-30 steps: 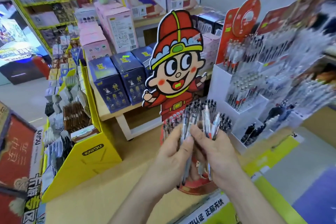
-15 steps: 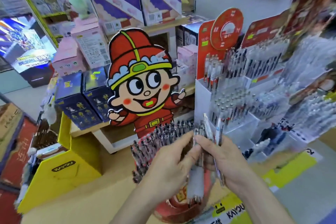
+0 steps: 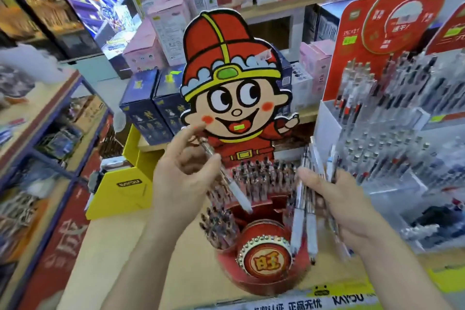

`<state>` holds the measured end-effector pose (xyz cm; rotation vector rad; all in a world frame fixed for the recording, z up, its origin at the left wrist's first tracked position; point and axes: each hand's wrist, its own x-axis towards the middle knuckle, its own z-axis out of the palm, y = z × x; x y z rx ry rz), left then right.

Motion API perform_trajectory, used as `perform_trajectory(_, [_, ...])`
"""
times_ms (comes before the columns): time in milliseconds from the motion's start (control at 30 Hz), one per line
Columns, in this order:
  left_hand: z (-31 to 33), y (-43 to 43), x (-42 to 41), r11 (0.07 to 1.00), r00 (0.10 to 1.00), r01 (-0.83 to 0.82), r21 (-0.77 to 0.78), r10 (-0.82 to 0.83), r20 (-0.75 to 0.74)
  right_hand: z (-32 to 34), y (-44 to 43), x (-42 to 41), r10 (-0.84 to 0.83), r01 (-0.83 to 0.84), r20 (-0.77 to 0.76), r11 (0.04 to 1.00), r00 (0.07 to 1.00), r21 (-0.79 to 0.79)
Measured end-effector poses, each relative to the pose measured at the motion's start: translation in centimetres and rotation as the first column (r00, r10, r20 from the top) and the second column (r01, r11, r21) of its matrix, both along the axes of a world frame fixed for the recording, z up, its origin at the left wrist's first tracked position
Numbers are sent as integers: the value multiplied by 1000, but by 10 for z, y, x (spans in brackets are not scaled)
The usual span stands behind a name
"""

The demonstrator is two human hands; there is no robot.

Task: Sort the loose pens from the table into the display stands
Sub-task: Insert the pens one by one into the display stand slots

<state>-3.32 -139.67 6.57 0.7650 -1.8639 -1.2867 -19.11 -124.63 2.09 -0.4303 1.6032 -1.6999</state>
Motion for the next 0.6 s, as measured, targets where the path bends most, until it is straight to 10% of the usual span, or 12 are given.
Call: perform_trajectory(600, [-23, -82, 13, 943, 989, 13, -332, 37, 142, 0, -58, 27, -141, 141, -14, 989, 990, -36])
